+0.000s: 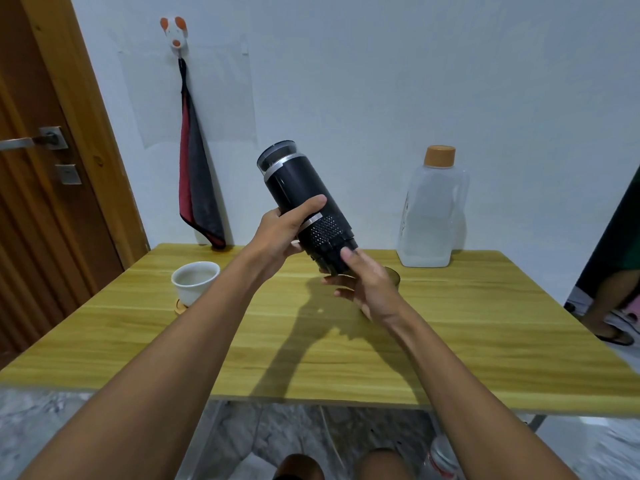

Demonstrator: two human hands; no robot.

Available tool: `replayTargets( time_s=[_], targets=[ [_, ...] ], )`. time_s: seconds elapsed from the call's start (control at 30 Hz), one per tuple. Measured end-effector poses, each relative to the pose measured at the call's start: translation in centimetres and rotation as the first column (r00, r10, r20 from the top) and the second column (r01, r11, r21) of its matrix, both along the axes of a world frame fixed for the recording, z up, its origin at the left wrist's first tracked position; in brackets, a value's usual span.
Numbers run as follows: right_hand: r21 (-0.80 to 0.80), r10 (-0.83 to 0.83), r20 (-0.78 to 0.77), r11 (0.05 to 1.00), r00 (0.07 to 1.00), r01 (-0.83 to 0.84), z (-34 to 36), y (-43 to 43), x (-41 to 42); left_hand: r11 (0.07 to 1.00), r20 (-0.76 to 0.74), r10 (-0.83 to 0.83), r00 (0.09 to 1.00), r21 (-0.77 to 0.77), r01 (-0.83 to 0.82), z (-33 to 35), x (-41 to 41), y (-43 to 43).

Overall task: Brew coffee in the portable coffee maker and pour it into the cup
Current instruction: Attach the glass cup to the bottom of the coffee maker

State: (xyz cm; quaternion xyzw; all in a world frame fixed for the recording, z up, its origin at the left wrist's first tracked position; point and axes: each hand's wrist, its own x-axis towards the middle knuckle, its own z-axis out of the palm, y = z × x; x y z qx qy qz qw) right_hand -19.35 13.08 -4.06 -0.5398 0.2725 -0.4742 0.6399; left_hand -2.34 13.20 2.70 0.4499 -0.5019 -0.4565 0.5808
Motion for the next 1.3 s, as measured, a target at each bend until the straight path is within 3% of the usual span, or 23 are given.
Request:
replayTargets(
  time_s=[0.13, 0.27, 0.4, 0.5, 0.6, 0.67, 0.77, 0.83, 0.93, 1.0, 1.1, 1.2, 1.3],
  targets=[
    [0.166, 0.035, 0.147, 0.984, 0.989, -0.059, 0.5, 0.2, 0.3, 1.000, -0.017, -0.016, 1.000, -0.007, 0.016, 0.3, -0.1, 0.1],
    [0.108, -0.073, 0.077, 0.992, 0.994, 0.064, 1.0, 0.0, 0.3, 1.000, -0.005, -0.006, 1.000, -0.022, 0.005, 0.4, -0.2, 0.1],
    [0.039, 0.005, 0.026, 0.999, 1.000, -0.006, 1.1, 0.6, -0.4, 0.999, -0.020, -0.003, 1.000, -0.032, 0.003, 0.6, -0.4, 0.2],
    [-0.046, -0.044, 0.002, 0.998, 0.999, 0.044, 1.1, 0.6, -0.8, 1.000, -0.010, -0.003, 1.000, -0.030, 0.003, 0.6, -0.5, 0.2],
    [0.022, -0.080, 0.063, 0.997, 0.995, 0.079, 1.4, 0.6, -0.5, 1.000, -0.002, 0.001, 1.000, -0.023, -0.001, 0.7, -0.4, 0.2],
    [0.031, -0.080, 0.012, 0.996, 0.997, 0.079, 1.6, 0.5, -0.6, 1.000, 0.002, 0.023, 1.000, -0.018, -0.023, 0.7, -0.4, 0.2],
    [-0.087, -0.077, -0.092, 0.994, 0.993, 0.069, 1.5, 0.5, -0.7, 0.999, -0.006, 0.041, 0.999, -0.008, -0.041, 0.8, -0.4, 0.3],
    [-0.233, -0.163, -0.151, 0.964, 0.975, 0.126, 1.1, 0.4, -0.6, 0.999, -0.009, 0.038, 0.999, -0.013, -0.038, 0.8, -0.6, 0.4],
    [-0.320, -0.274, -0.129, 0.921, 0.953, 0.222, 0.4, 0.4, -0.3, 0.999, -0.019, 0.046, 0.999, -0.013, -0.047, 1.0, -0.9, 0.6],
    [-0.293, -0.290, -0.045, 0.919, 0.956, 0.265, 0.4, 0.4, 0.1, 0.999, -0.043, 0.050, 0.998, -0.007, -0.051, 1.0, -1.0, 0.6],
    [-0.124, -0.258, 0.106, 0.955, 0.960, 0.270, 0.8, 0.5, 1.1, 0.999, -0.057, 0.048, 0.997, -0.012, -0.048, 0.9, -1.2, 0.6],
    [0.041, -0.148, 0.193, 0.989, 0.970, 0.142, 1.0, 0.7, 1.5, 0.999, -0.055, 0.026, 0.998, -0.024, -0.027, 0.9, -1.1, 0.5],
    [0.107, -0.071, 0.249, 0.993, 0.966, 0.045, 0.9, 1.0, 1.4, 1.000, -0.036, 0.017, 0.999, -0.024, -0.018, 0.9, -0.9, 0.2]
  ],
)
